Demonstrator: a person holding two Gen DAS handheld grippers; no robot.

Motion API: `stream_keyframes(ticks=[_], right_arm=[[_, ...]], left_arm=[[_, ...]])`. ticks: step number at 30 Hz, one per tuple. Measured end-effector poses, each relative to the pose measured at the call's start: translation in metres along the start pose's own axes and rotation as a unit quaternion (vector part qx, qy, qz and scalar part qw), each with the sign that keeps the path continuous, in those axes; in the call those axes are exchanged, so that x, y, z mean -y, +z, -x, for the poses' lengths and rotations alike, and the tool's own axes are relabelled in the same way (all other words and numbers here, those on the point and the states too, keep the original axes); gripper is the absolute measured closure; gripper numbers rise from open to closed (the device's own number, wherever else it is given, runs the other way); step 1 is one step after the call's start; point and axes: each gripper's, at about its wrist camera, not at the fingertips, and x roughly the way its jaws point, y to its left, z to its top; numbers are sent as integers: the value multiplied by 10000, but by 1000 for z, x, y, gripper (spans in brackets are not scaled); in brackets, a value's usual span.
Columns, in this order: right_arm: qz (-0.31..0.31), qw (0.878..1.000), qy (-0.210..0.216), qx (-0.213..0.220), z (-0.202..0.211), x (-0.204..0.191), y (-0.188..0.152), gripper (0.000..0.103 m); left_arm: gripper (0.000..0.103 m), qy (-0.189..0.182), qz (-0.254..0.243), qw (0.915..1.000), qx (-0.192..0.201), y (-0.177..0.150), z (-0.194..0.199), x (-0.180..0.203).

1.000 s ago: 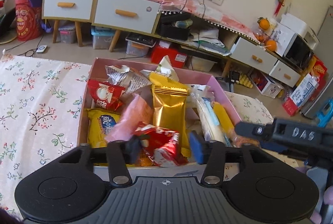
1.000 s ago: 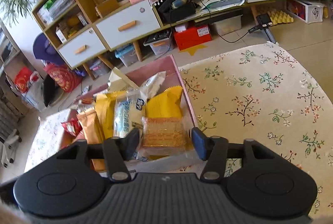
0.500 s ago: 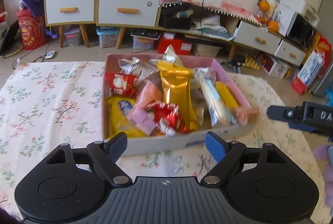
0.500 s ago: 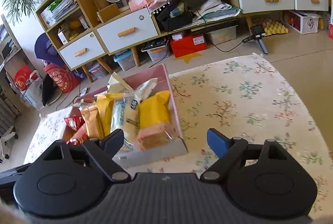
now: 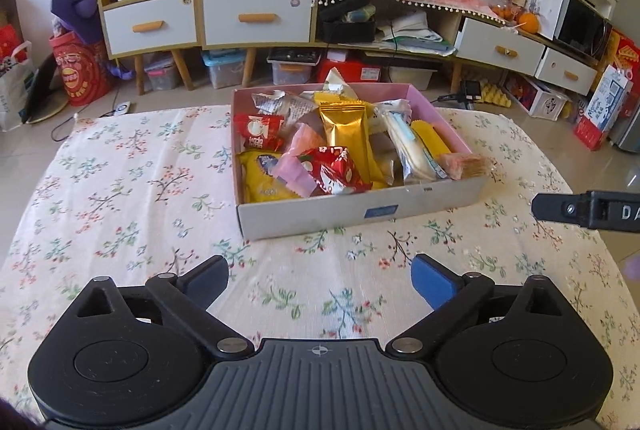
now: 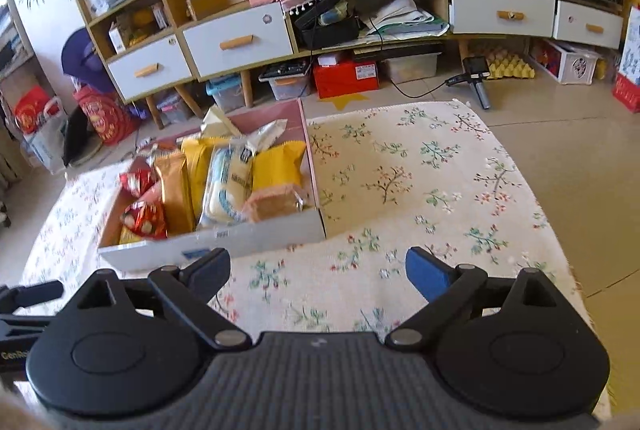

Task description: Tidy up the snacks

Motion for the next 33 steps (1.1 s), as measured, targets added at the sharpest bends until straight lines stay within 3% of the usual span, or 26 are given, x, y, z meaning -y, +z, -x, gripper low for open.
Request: stream_keyframes(ticks=[10, 19, 33], right_arm=[[165, 9998, 73, -107, 28, -19, -12, 3], [413, 9990, -63, -145, 32, -33, -14, 3], [726, 9971, -105, -184, 28, -46, -18, 3]], left_arm=[[0, 329, 314, 9990, -6, -1, 37, -1], [0, 537, 376, 9978, -105, 2, 35, -1], [0, 557, 297, 9979, -119, 1, 35, -1]])
